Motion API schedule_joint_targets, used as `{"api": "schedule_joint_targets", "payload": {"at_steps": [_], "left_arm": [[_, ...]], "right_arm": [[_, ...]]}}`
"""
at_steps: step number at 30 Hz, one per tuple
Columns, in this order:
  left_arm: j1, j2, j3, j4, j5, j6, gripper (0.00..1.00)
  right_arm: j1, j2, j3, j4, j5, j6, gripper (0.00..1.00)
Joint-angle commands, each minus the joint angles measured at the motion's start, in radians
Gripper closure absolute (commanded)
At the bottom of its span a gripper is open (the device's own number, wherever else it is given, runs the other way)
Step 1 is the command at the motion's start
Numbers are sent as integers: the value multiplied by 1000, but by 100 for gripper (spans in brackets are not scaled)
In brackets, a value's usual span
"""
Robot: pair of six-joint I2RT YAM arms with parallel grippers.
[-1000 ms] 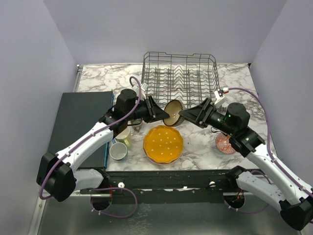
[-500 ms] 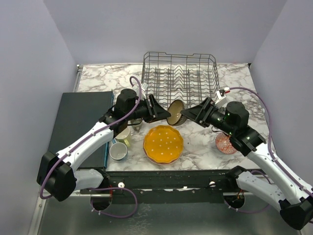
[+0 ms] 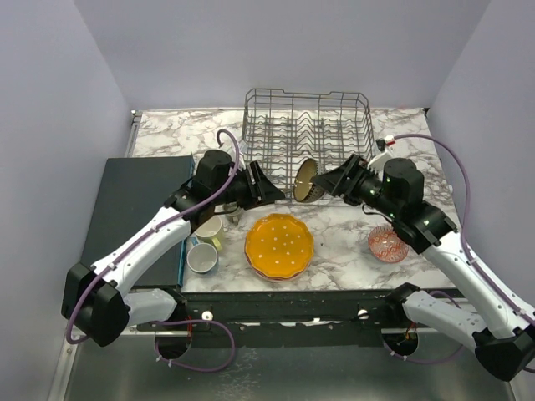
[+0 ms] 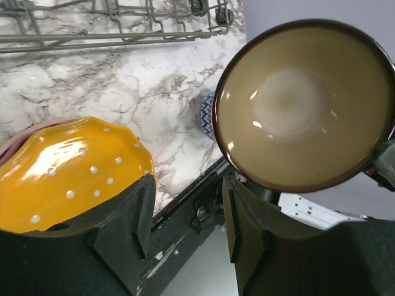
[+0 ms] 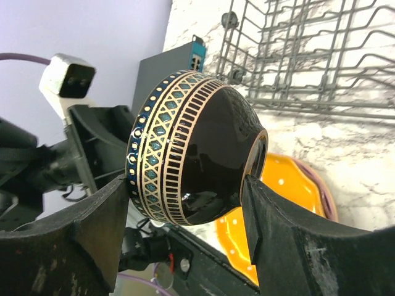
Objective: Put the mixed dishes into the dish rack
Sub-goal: Turn the bowl upside down on the dish rack.
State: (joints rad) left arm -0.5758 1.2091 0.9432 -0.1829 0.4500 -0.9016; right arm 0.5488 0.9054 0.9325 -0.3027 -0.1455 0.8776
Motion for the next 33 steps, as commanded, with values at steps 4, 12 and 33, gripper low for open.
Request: {"api": "schedule_joint_targets", "payload": {"at_steps": [4,12,33], "left_arm": [[18,-52,98,-186,-96,120,47],[21,-95,170,-380,-166,246,46],[21,-268,115,-575,-274,456,45]], "right_arm": [[2,102,168,-68,132,-160,69],[2,278,354,-192,256,-341,69],[-1,836,848,-395,730,-707,71]]}}
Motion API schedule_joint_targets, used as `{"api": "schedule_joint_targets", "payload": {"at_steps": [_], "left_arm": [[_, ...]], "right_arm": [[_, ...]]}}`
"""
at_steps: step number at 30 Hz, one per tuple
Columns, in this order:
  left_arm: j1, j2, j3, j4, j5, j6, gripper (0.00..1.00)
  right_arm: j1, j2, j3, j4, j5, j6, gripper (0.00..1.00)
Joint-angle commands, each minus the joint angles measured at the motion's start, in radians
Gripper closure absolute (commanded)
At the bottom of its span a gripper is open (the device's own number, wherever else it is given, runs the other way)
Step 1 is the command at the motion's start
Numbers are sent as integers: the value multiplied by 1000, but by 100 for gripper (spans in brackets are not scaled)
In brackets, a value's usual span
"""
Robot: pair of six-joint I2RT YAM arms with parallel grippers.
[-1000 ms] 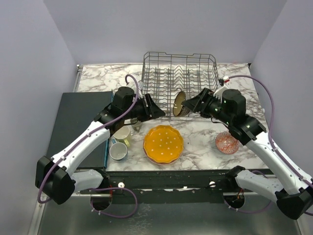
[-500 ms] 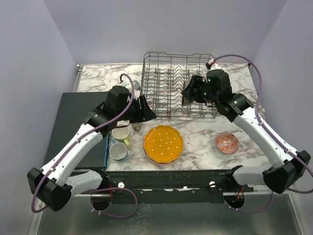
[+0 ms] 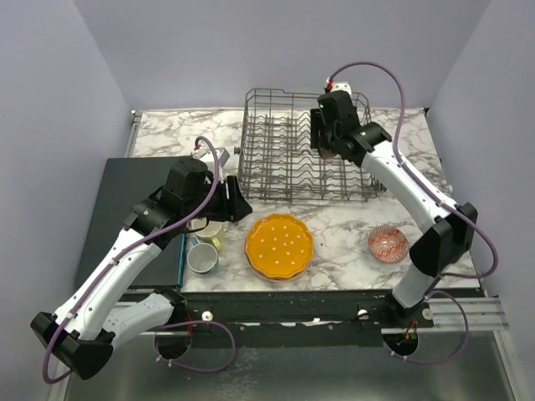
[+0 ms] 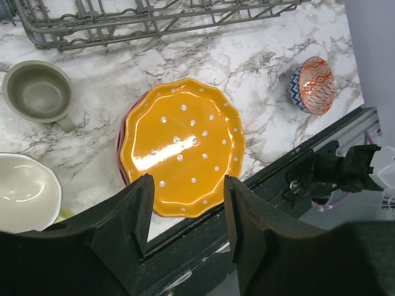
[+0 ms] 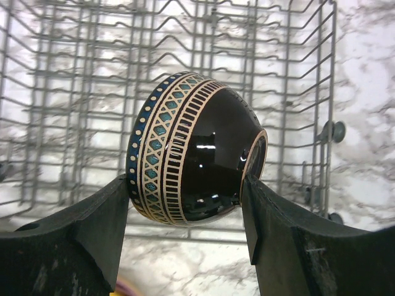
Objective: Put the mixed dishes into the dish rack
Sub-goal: Turn the bowl upside down on the dish rack.
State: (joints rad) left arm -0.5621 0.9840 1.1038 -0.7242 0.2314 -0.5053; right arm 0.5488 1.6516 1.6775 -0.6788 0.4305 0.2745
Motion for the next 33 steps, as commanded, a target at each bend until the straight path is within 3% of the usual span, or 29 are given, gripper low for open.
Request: {"api": "schedule_joint_targets", "payload": {"at_steps": [1,7,15,33], "left_arm": [[7,-52,-54,-32,-61,62,45],[7,-100,-114,-11,-95,51,45],[5,-160,-193,61,-83,33,46],[6,-221,-268,126,-82,22,46]], "right_arm": [[-3,116,127,-23,163,-122,71],[-24,297,267,-48,276,-202,74],[-78,461,386,-44,313,-264,75],[-152,653,466,40,360,-417,76]]}}
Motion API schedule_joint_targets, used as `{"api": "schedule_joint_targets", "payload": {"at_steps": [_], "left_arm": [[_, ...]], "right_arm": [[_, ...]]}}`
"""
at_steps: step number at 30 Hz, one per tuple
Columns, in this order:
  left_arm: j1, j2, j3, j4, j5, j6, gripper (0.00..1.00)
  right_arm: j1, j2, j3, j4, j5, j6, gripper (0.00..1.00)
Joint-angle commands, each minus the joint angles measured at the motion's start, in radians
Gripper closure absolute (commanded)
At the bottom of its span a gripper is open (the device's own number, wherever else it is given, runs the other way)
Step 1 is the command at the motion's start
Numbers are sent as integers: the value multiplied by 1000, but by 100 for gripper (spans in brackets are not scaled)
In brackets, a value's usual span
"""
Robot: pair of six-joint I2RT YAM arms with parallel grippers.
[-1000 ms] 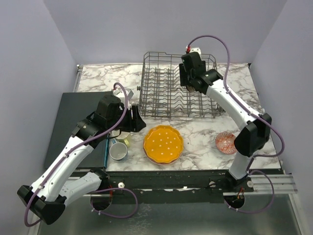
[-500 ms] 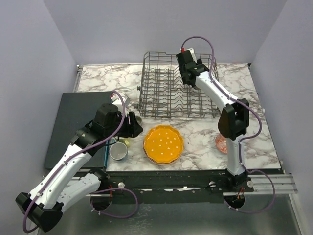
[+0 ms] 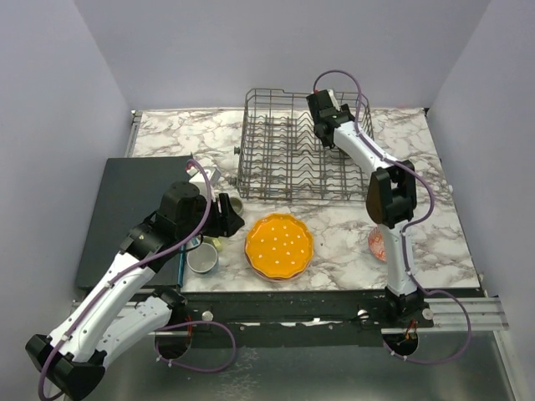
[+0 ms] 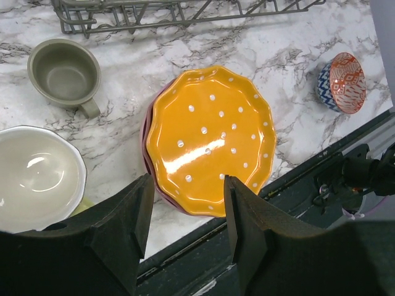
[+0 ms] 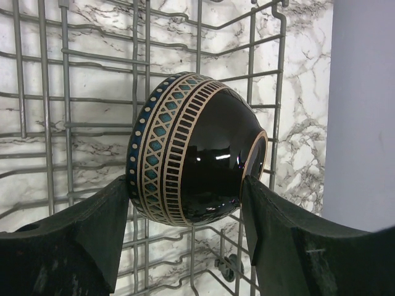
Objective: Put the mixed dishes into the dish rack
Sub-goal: Turn the bowl upside down on the dish rack.
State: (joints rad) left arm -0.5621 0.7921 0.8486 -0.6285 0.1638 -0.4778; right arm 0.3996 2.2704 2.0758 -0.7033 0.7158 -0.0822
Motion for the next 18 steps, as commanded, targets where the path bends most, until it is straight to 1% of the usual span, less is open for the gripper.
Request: {"api": "schedule_joint_targets", "payload": {"at_steps": [1,7,18], "left_arm": [[6,-31,-14,31,-15,-5,46],[5,-40,-15,30,-28,-7,46],[5,-50,-16,29,-44,-5,45]], "right_arm": [[-5,44,72,70,78,-63,76],[-11,89,85,139,116,-117,76],[-24,168,117,204,167,-184,75]]}}
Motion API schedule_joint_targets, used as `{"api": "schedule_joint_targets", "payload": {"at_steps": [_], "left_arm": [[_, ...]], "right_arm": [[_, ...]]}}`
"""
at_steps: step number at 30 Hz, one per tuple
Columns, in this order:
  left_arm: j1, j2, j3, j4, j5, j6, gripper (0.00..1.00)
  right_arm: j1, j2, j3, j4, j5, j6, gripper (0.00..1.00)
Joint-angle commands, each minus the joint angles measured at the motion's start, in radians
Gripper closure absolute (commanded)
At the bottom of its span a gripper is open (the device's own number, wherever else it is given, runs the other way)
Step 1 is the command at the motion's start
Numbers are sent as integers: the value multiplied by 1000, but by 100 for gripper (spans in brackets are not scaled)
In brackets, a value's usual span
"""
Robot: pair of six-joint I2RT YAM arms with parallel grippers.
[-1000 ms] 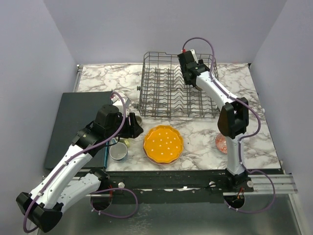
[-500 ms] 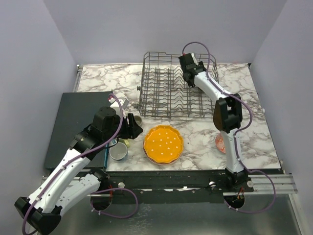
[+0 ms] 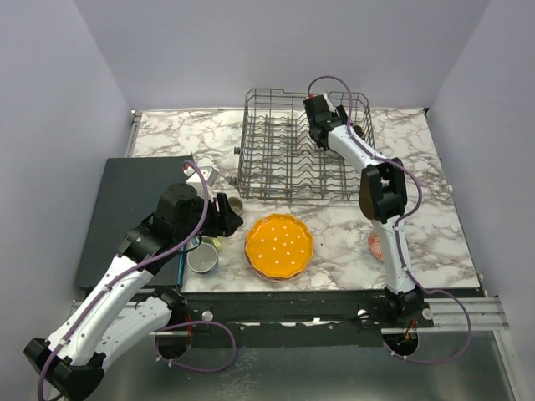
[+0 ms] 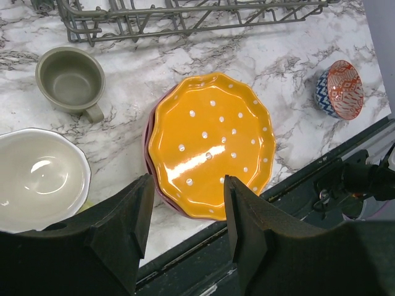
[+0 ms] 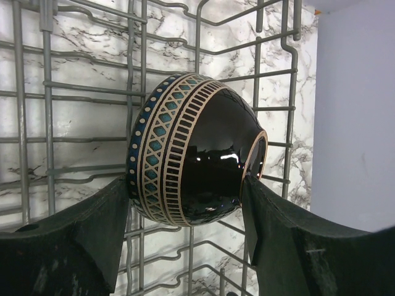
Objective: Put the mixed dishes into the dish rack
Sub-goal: Turn the bowl upside down on the dish rack.
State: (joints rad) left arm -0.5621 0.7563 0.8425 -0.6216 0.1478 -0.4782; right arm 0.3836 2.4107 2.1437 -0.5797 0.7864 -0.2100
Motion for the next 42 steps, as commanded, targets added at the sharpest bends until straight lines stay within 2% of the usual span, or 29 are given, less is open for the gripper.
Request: {"api": "schedule_joint_targets", "payload": {"at_steps": [1,6,15,27,42], "left_arm": [[5,-14,-9,23,-28,-4,45],[5,-15,-9,22,-31,-3,45],[5,-16,-10,20,-40,-2,45],[7,-8,-8,19,-47,-2,45],[7,3,-6,17,-51,0,45]], "right_arm": [[-8,31,47,90,101,-63,75],[-9,50,55,126,107,-87,74],[-14,101,92,165,115,-122,65],[-18,139,94,176,117,-129,62],[-18,140,93,176,117,-114,33]]}}
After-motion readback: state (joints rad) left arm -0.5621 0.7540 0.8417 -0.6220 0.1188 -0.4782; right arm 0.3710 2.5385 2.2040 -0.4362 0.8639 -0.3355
